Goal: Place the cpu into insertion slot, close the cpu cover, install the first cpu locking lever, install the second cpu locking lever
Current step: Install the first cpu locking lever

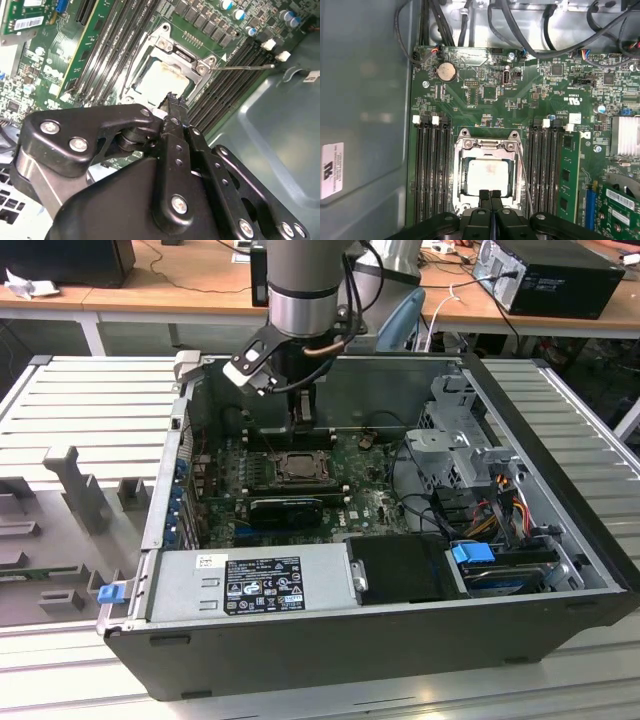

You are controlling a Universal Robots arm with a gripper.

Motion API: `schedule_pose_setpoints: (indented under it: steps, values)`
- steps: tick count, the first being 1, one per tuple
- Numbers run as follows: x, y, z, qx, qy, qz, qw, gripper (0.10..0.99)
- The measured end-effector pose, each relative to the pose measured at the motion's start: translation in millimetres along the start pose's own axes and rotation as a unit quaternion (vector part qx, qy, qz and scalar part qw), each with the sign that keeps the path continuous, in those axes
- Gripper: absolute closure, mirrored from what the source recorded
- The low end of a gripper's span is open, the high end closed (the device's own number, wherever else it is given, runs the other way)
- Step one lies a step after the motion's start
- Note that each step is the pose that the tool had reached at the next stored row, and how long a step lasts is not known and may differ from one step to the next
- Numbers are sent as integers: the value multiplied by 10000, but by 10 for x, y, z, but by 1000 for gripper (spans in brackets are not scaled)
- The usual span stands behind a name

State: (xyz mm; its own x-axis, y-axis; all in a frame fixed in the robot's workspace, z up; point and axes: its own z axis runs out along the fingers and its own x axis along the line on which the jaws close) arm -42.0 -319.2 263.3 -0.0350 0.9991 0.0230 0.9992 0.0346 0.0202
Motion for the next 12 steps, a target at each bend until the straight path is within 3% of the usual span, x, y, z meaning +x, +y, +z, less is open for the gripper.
schedule_pose_setpoints:
  steps: [3,6,12]
  values:
    - [3,3,-147,1,-17,0,10000,980]
    - [5,4,-213,1,-20,0,10000,980]
    - [6,5,-253,2,-18,-86,10000,980]
